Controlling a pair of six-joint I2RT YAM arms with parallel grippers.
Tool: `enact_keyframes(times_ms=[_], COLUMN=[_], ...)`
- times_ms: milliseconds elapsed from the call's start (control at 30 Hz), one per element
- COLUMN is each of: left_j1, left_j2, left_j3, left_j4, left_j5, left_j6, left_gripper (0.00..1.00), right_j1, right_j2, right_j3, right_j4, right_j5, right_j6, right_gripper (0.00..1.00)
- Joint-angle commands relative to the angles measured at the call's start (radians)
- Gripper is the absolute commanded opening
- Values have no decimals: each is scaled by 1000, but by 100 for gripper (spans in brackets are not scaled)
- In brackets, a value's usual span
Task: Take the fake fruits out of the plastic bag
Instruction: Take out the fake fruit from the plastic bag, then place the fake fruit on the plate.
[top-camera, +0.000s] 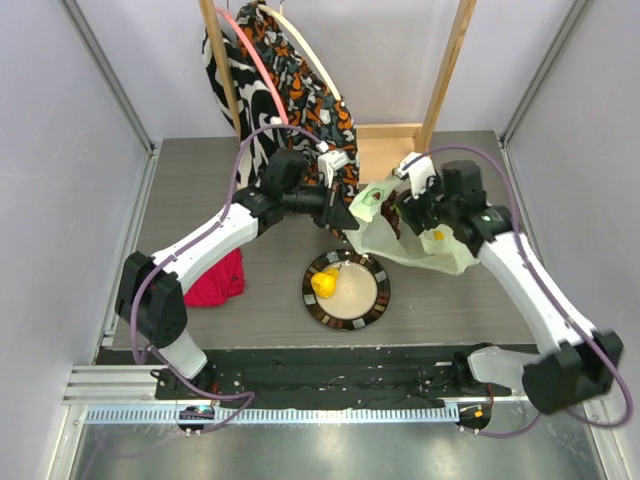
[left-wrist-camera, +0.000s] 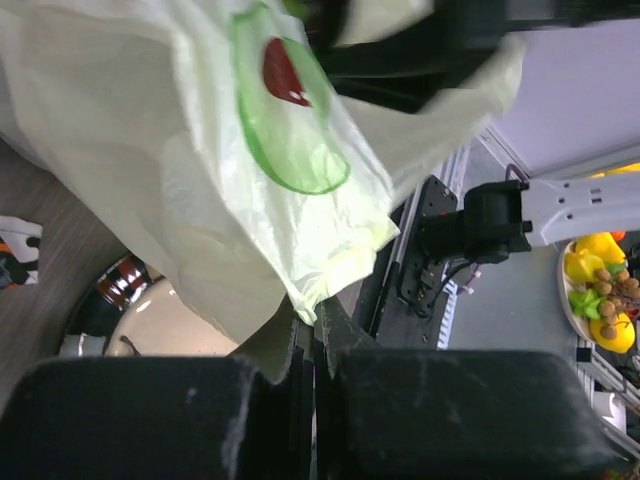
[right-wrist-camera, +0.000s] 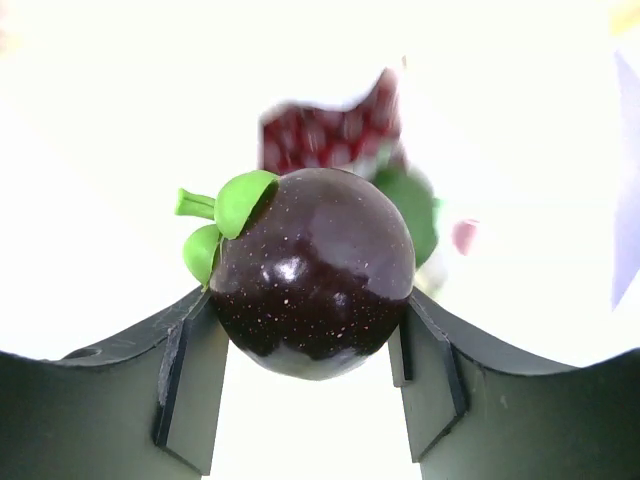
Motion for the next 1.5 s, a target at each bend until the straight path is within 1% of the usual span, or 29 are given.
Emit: enact_keyframes(times_ms=[0,67,133,167,233,333,367,433,500,600,700,733,833,900,1033,1200,1300,1433,1467], left_j1=[-2,-2,1,3,12,31,35,44,46,46,46,46,46,46,48,46,46,46,46], left_j2=[41,67,91,96,115,128,135,139,141,130,103,92,47,17,-11,-23,-20,-19,-19], left_j3=[89,109,143,152,176,207,212,221,219,213,201,198,178,161,129,104,100,98,98], left_j4=[25,13,-4,-4,-4,7,8,14,17,19,13,8,-12,-16,-19,-22,-22,-21,-18], left_j5=[-59,-71,-86,-92,-100,-92,-91,-83,-86,-84,-86,-90,-103,-103,-106,-103,-103,-98,-97], left_j6=[22,42,49,48,40,13,2,-4,-6,-6,3,6,23,29,40,40,40,39,37], left_gripper=[0,0,0,0,0,0,0,0,0,0,0,0,0,0,0,0,0,0,0], right_j1=[1,1,2,26,72,168,233,310,431,519,525,525,519,496,404,381,381,398,401], right_j2=[-195,-271,-304,-312,-319,-330,-333,-318,-290,-225,-149,-107,-57,-5,78,186,257,331,339], right_j3=[61,64,87,92,73,18,6,-22,-52,-101,-143,-148,-175,-189,-200,-183,-154,-109,-109], right_j4=[-168,-230,-309,-328,-339,-322,-311,-275,-252,-197,-109,-91,-60,-54,-14,55,103,152,193], right_j5=[-211,-245,-358,-377,-361,-334,-327,-308,-268,-271,-271,-271,-235,-216,-195,-164,-164,-149,-137], right_j6=[-18,-38,-73,-96,-104,-144,-147,-156,-173,-227,-266,-312,-369,-403,-449,-542,-555,-547,-540], right_gripper=[28,29,29,29,29,29,29,30,29,29,30,30,31,32,32,36,40,40,41])
